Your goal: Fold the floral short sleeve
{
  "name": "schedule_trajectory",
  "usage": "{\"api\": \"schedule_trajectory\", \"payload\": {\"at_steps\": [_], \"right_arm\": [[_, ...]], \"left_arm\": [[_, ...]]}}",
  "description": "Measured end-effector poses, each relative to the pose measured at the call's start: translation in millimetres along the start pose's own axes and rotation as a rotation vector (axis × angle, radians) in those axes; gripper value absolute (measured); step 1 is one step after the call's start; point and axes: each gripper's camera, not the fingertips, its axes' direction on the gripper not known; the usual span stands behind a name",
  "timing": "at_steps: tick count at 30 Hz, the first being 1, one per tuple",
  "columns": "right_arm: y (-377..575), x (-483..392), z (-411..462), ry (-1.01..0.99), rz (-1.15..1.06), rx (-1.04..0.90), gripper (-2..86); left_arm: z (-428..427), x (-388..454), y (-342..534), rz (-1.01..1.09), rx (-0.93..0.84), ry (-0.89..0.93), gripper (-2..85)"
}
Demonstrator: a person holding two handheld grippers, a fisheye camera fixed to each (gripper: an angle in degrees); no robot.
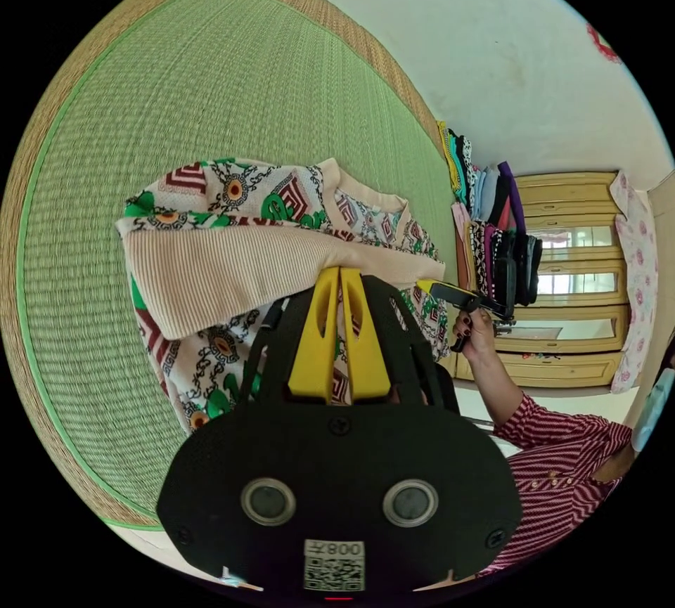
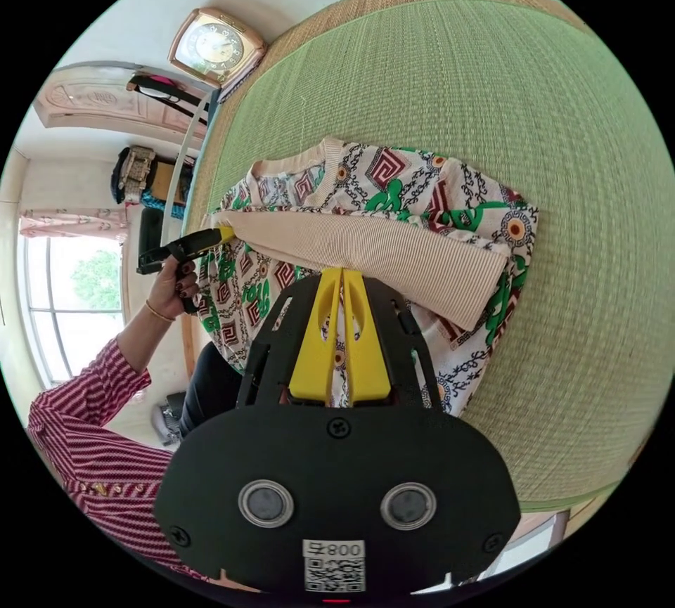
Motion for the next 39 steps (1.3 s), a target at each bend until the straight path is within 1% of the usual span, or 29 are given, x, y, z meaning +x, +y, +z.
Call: {"api": "schedule_trajectory", "payload": {"at_steps": [5, 12, 17, 20, 21, 22, 24, 26, 31, 35, 39], "right_arm": [[-19.7, -11.6, -9.4, 0.029, -0.010, 0.006, 0.0], [-53.6, -24.3, -35.4, 0.128, -0.031, 0.020, 0.0], [-64.0, -46.2, -64.0, 0.115, -0.097, 0.078, 0.0], [-57.1, -66.5, -59.3, 0.127, -0.175, 0.037, 0.1], [-56.0, -69.5, -50.1, 0.166, -0.192, -0.009, 0.1], [-56.6, -67.8, -42.0, 0.223, -0.190, -0.047, 0.1], [-61.4, -59.8, -38.8, 0.274, -0.171, -0.077, 0.0], [-69.3, -50.5, -46.7, 0.308, -0.147, -0.063, 0.0], [-105.4, -29.9, -86.2, 0.368, -0.105, -0.044, 0.1], [-112.1, -28.2, -115.5, 0.340, -0.119, 0.000, 0.1], [-86.4, -19.9, -135.8, 0.296, -0.132, 0.065, 0.3]], "left_arm": [[-3.5, 15.7, -10.4, -0.002, 0.039, -0.001, 0.2], [-13.3, 27.7, -18.4, -0.006, 0.072, -0.036, 0.2], [-17.2, 36.8, -3.4, 0.024, 0.081, -0.022, 0.2], [-10.2, 40.7, 10.9, 0.039, 0.057, 0.014, 0.2], [-8.3, 41.2, 13.7, 0.040, 0.050, 0.023, 0.2], [-4.9, 42.3, 19.0, 0.041, 0.039, 0.037, 0.2], [0.2, 44.4, 25.2, 0.047, 0.016, 0.043, 0.1], [4.9, 46.9, 30.0, 0.051, -0.014, 0.027, 0.2], [5.4, 51.0, 31.8, 0.057, -0.025, 0.005, 0.3], [3.5, 50.6, 36.0, 0.048, -0.014, -0.011, 0.5], [-1.6, 48.7, 43.6, 0.045, 0.023, -0.002, 1.3]]}}
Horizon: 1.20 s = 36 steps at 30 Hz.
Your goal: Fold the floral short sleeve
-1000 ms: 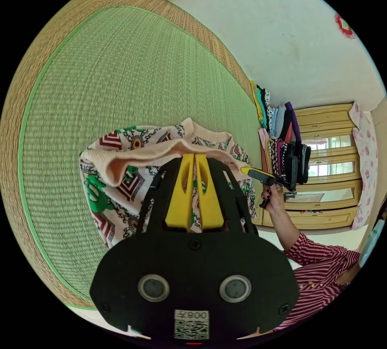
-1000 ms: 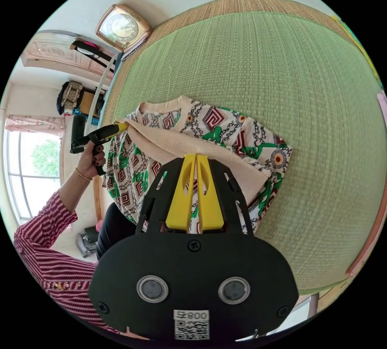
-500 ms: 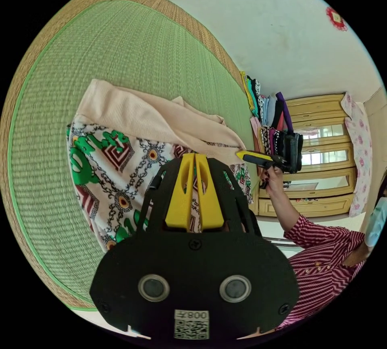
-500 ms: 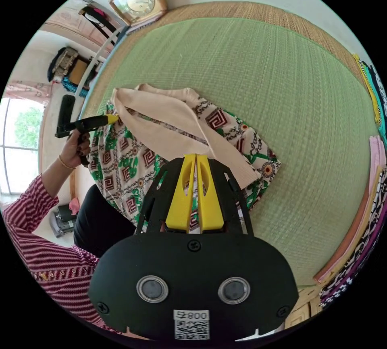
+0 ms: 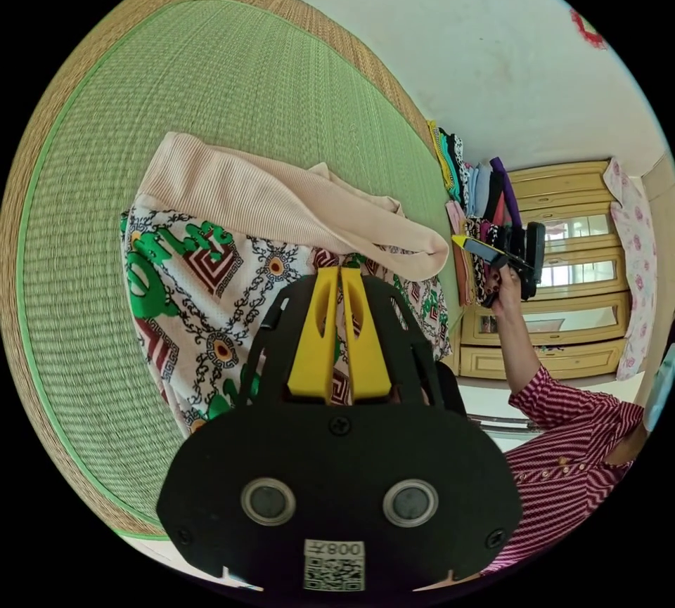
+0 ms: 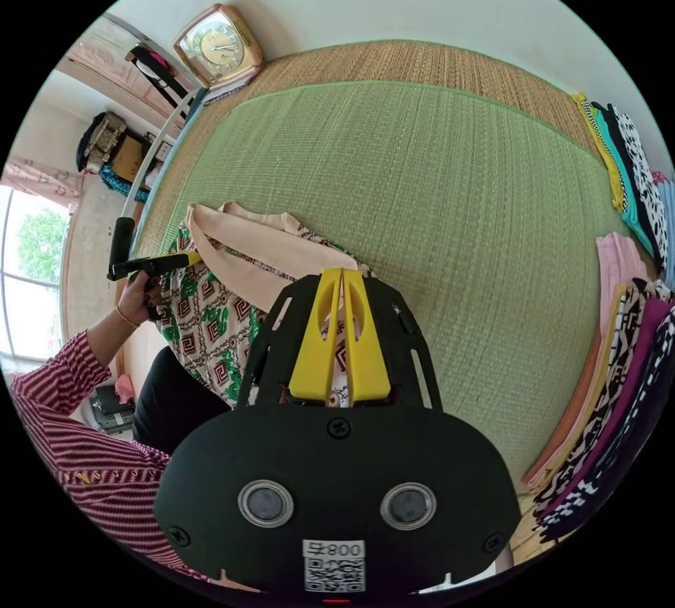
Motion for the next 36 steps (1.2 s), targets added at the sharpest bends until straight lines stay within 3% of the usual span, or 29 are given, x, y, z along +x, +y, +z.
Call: {"api": "schedule_trajectory", "payload": {"at_steps": [9, 14, 21, 29, 36], "right_arm": [[47.9, 55.4, 20.9, -0.155, 0.157, -0.023, 0.3], [26.5, 70.2, 45.2, -0.193, 0.150, -0.102, 0.2], [-6.8, 110.4, 38.7, -0.284, 0.238, -0.022, 1.0], [6.8, 101.3, 34.8, -0.123, 0.198, -0.025, 4.4], [-6.7, 77.7, 42.9, 0.068, 0.146, -0.072, 1.0]], "left_arm": [[12.3, 1.4, -1.9, -0.006, -0.042, -0.005, 2.2], [14.6, -0.2, -9.3, -0.032, -0.025, -0.003, 1.3], [4.1, 0.6, 5.4, -0.020, 0.021, 0.006, 2.8], [-29.3, -12.0, 48.4, -0.016, 0.098, -0.195, 5.8], [-19.4, -13.6, 58.5, -0.003, 0.057, -0.333, 1.4]]}}
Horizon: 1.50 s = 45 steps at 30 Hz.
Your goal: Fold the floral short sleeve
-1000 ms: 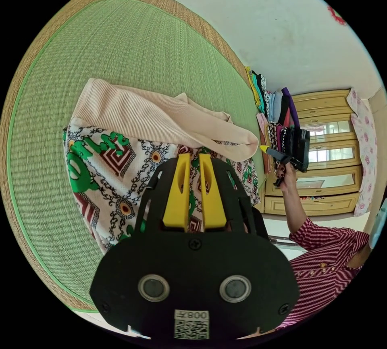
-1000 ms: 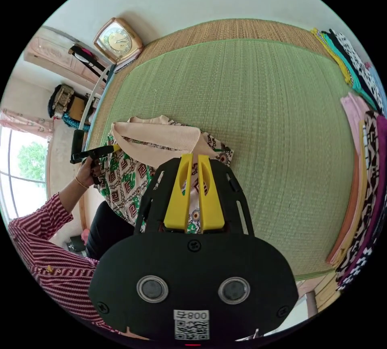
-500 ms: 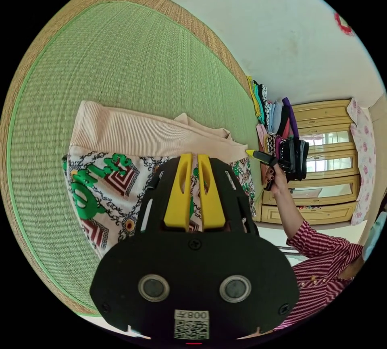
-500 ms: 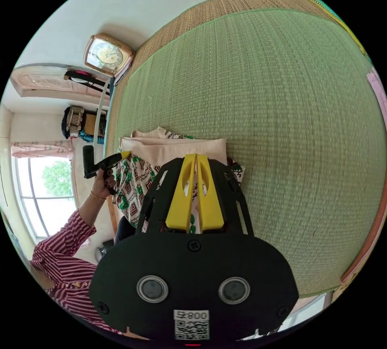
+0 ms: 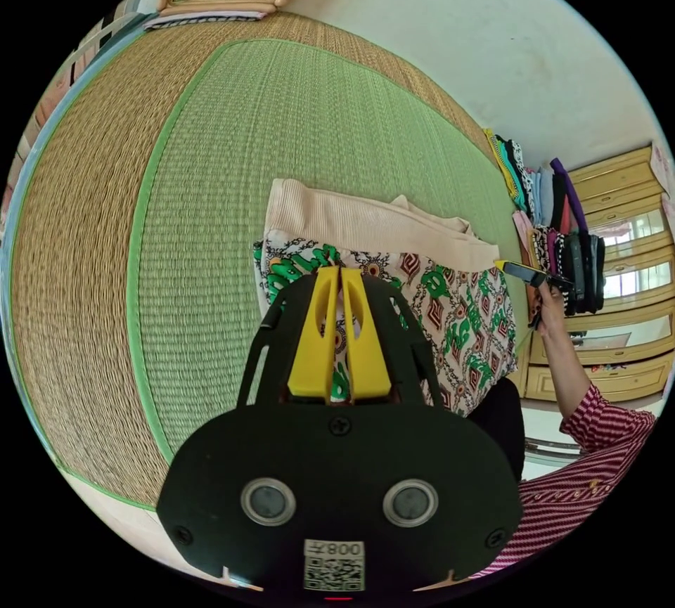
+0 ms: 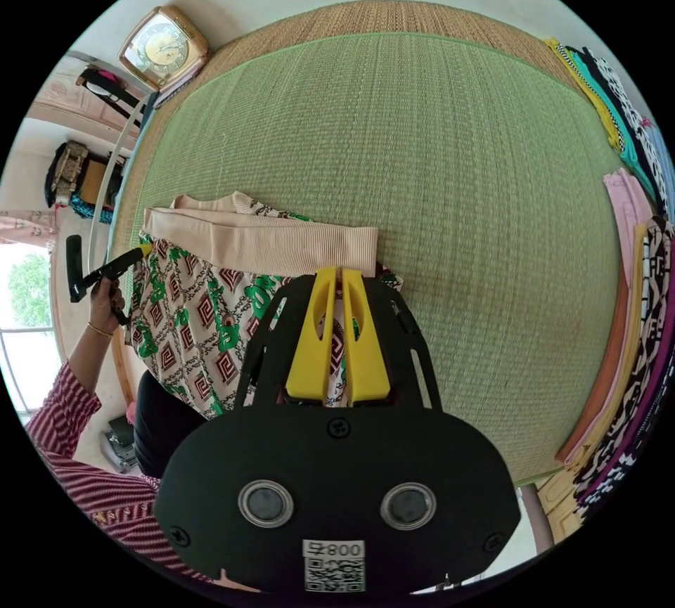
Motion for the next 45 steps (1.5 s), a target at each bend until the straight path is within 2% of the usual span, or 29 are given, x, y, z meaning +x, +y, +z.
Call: {"api": "schedule_trajectory", "payload": {"at_steps": [6, 16, 24, 29, 33, 38, 42, 45], "right_arm": [[1.9, -1.9, -5.4, 0.015, 0.004, 0.004, 0.2], [22.4, 9.0, -63.3, -0.099, 0.029, 0.167, 0.1], [5.9, 34.5, -25.1, -0.123, 0.113, 0.047, 0.2], [18.0, 38.2, -37.3, -0.135, 0.106, 0.102, 0.7], [24.6, 23.1, -46.4, -0.169, 0.079, 0.154, 2.2], [15.4, -17.6, -25.7, -0.083, -0.021, 0.086, 4.3], [9.0, -27.4, 4.3, -0.012, -0.040, 0.000, 2.7], [14.5, -23.0, 2.5, -0.018, -0.027, 0.026, 1.1]], "left_arm": [[-2.3, -1.3, 15.5, 0.000, 0.019, 0.008, 0.3], [-24.8, -4.2, 36.3, 0.037, 0.154, 0.045, 0.3], [6.8, -27.0, 39.4, -0.040, 0.095, 0.052, 2.1], [3.8, -23.0, 47.3, 0.047, 0.141, 0.047, 5.5], [21.2, -17.6, 40.5, 0.092, 0.089, 0.016, 6.1], [47.0, -21.9, 33.6, 0.087, 0.033, -0.072, 2.8], [50.4, -28.7, 35.6, 0.092, 0.029, -0.068, 1.2], [47.7, -34.0, 40.8, 0.106, 0.061, -0.054, 0.6]]}}
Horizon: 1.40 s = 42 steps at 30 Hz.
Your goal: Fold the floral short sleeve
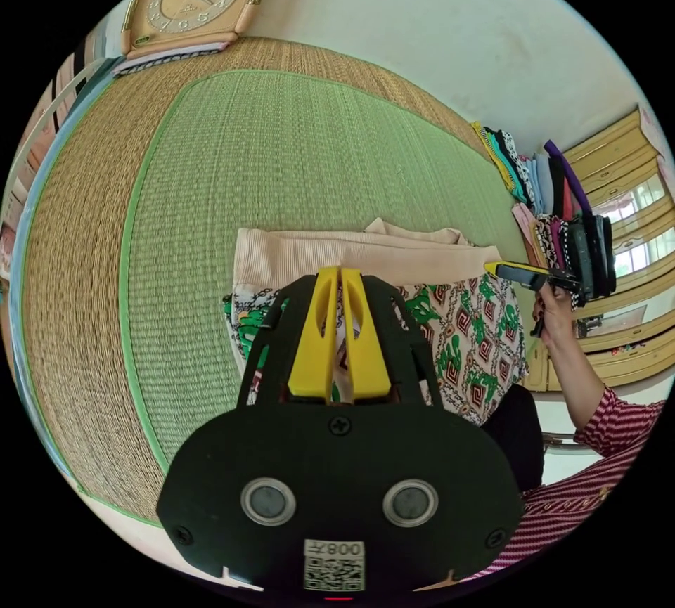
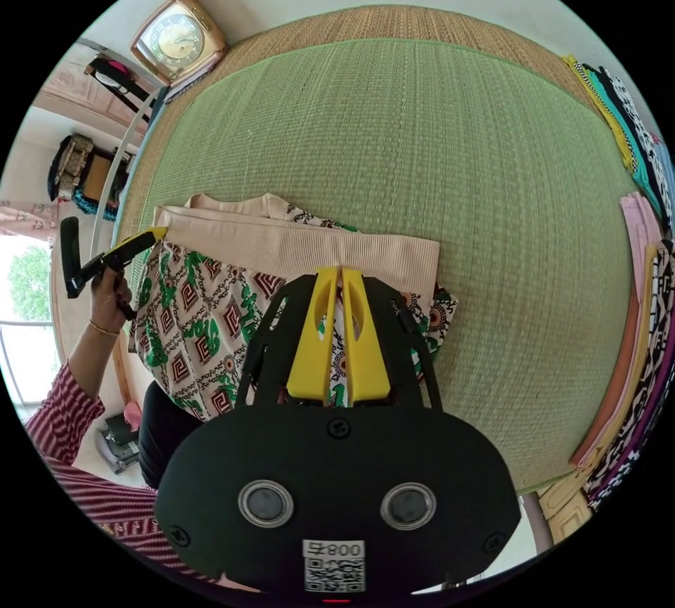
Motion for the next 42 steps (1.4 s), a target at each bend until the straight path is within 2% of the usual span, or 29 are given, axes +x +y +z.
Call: {"api": "schedule_trajectory", "payload": {"at_steps": [8, 11, 18, 26, 35, 42], "right_arm": [[13.1, 5.9, -23.7, -0.030, 0.001, 0.063, 0.1], [18.8, 12.8, -38.0, -0.054, 0.018, 0.110, 0.1], [21.6, 42.1, -12.8, -0.105, 0.075, 0.036, 0.4], [46.2, 68.7, -45.0, -0.206, 0.091, 0.091, 3.1], [152.1, 116.2, -77.3, -0.341, 0.160, 0.104, 6.2], [245.9, 125.0, -82.9, -0.410, 0.190, 0.053, 7.2]], "left_arm": [[-4.3, -19.4, 9.3, 0.000, 0.106, 0.064, 0.5], [4.5, -28.2, 7.5, 0.006, 0.095, 0.037, 0.7], [43.8, -64.2, 9.7, -0.058, -0.006, 0.035, 2.6], [19.1, -108.5, 61.0, -0.108, 0.091, 0.145, 6.8], [4.8, -171.5, 177.2, -0.308, 0.070, 0.252, 9.1], [20.3, -191.7, 217.3, -0.334, 0.026, 0.307, 9.5]]}}
